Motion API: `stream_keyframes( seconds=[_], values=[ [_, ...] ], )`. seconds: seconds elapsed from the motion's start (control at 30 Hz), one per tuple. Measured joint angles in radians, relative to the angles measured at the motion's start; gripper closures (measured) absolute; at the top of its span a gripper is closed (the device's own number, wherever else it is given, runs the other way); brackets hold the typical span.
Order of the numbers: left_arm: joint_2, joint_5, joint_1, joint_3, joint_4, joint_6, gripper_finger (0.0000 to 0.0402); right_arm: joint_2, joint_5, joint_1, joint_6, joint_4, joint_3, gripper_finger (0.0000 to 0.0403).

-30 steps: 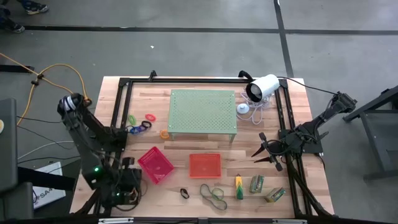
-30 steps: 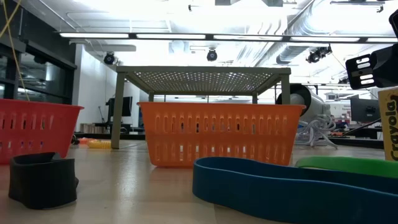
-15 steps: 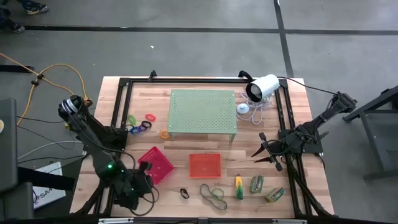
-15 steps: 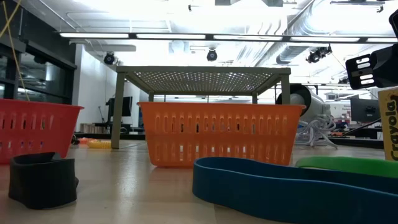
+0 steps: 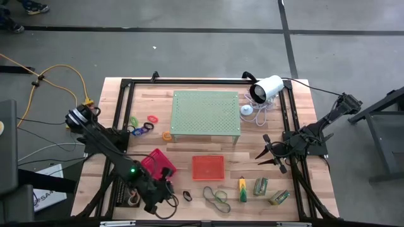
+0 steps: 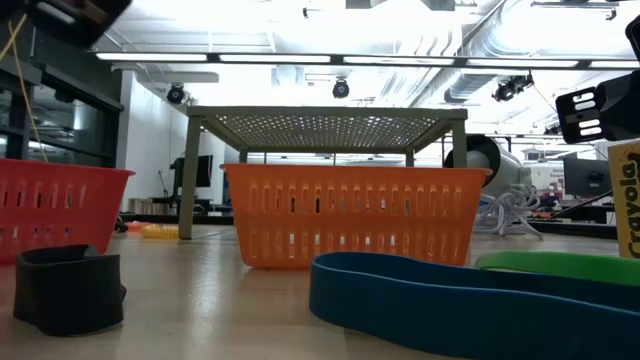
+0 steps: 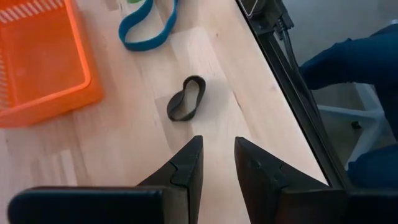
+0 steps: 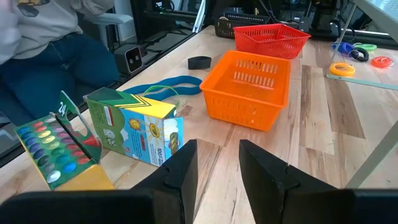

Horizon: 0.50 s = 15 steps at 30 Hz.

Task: Pick & Place Office Desk Supplies
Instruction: Put the black rubber band into the black bin

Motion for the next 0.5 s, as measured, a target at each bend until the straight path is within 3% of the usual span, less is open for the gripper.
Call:
stream_keyframes(
  seconds=[0.5],
  values=[
    [0.132, -0.011, 0.052, 0.061, 0.054, 0.075, 0.0314, 0.0, 0.0, 0.0, 0.0, 0.0, 0.0, 0.0296]
  ],
)
